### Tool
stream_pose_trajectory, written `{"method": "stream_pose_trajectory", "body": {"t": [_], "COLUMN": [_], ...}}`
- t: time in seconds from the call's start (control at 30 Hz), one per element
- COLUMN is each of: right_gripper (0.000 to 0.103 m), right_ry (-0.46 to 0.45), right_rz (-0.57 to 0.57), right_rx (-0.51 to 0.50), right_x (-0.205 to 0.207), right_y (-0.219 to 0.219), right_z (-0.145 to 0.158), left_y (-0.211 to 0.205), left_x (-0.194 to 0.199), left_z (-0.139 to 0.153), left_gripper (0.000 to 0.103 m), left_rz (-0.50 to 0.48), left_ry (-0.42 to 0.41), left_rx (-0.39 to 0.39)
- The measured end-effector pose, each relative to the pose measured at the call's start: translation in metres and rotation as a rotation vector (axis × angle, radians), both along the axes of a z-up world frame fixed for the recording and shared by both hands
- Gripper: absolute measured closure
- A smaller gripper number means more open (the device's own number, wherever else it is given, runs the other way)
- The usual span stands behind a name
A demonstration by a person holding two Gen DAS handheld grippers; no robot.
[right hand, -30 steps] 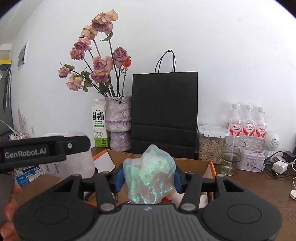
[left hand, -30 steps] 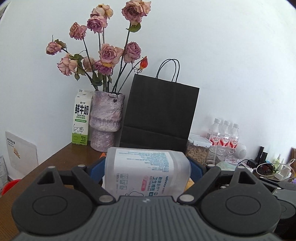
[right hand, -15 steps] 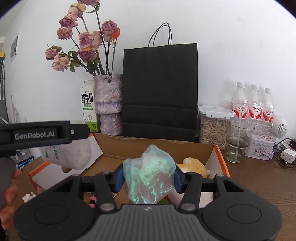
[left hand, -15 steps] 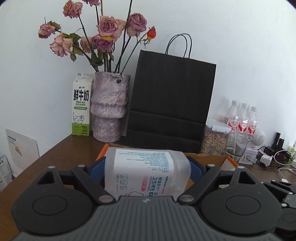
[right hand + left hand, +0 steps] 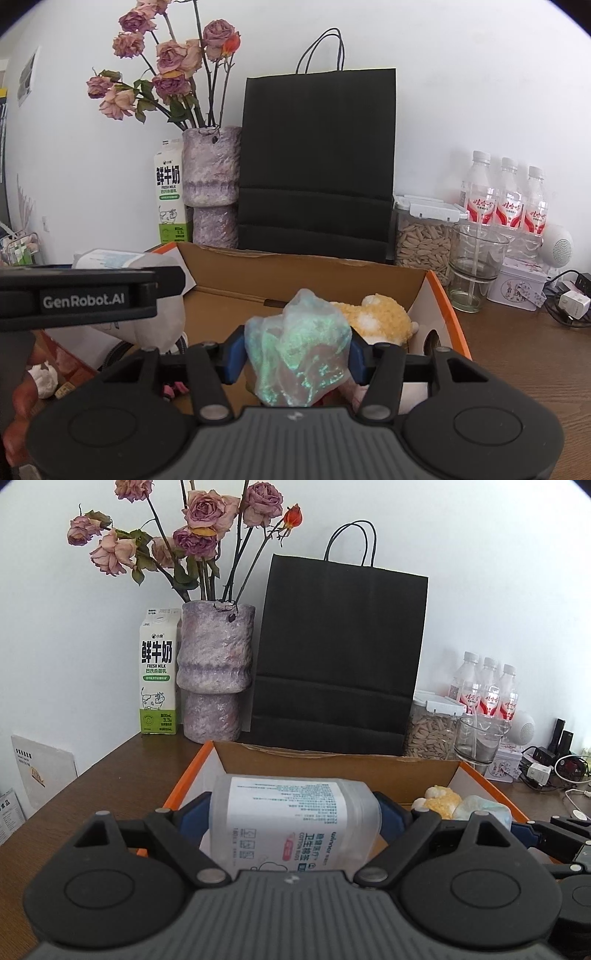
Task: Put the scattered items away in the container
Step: 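Lift white bottle with left gripper while right gripper carries bag over box, then open left gripper to drop white bottle in box while right gripper releases clear bag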
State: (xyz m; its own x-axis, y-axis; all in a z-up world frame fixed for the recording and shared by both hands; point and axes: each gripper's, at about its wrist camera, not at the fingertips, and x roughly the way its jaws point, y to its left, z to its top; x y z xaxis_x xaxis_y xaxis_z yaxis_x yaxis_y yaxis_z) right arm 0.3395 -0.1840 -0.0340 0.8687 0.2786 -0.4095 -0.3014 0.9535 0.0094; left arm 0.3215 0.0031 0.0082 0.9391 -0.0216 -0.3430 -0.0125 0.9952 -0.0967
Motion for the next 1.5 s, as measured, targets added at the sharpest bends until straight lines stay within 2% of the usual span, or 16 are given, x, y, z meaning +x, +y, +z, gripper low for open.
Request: {"method": "stream_pose_trajectory", "body": {"t": [0.03, 0.07, 0.1, 0.13, 0.27, 0.8, 1.03, 1.5], "right_gripper": [0.036, 0.019, 0.003, 0.000, 0.000, 0.000, 0.000, 0.000], "right_ry": [-0.006, -0.014, -0.021, -0.026, -0.031, -0.044, -0.079, -0.114], "right_rz": [-0.003, -0.007, -0.008, -0.006, -0.014, -0.016, -0.025, -0.041], "right_rx": [0.008, 0.016, 0.020, 0.021, 0.031, 0.015, 0.001, -0.022], "right_x": [-0.001, -0.002, -0.003, -0.004, -0.005, -0.012, -0.030, -0.097], "right_y": [-0.001, -0.003, -0.003, -0.004, -0.005, -0.003, -0.009, -0.030], "right_z": [0.001, 0.002, 0.004, 0.005, 0.008, 0.011, 0.017, 0.022], "left_y": [0.000, -0.001, -0.002, -0.003, -0.007, -0.005, 0.007, 0.024], "left_x": [-0.001, -0.003, -0.005, -0.007, -0.008, -0.011, -0.030, -0.097], "left_z": [0.002, 0.003, 0.005, 0.006, 0.007, 0.004, 0.010, 0.015], "left_gripper": [0.010, 0.000, 0.000, 0.000, 0.000, 0.000, 0.000, 0.000], "left_rz": [0.005, 0.010, 0.011, 0.011, 0.013, 0.017, 0.033, 0.042], "left_ry": [-0.019, -0.034, -0.050, -0.059, -0.049, -0.033, -0.092, -0.098], "left_rx": [0.003, 0.010, 0.016, 0.021, 0.038, 0.017, -0.009, 0.023]}}
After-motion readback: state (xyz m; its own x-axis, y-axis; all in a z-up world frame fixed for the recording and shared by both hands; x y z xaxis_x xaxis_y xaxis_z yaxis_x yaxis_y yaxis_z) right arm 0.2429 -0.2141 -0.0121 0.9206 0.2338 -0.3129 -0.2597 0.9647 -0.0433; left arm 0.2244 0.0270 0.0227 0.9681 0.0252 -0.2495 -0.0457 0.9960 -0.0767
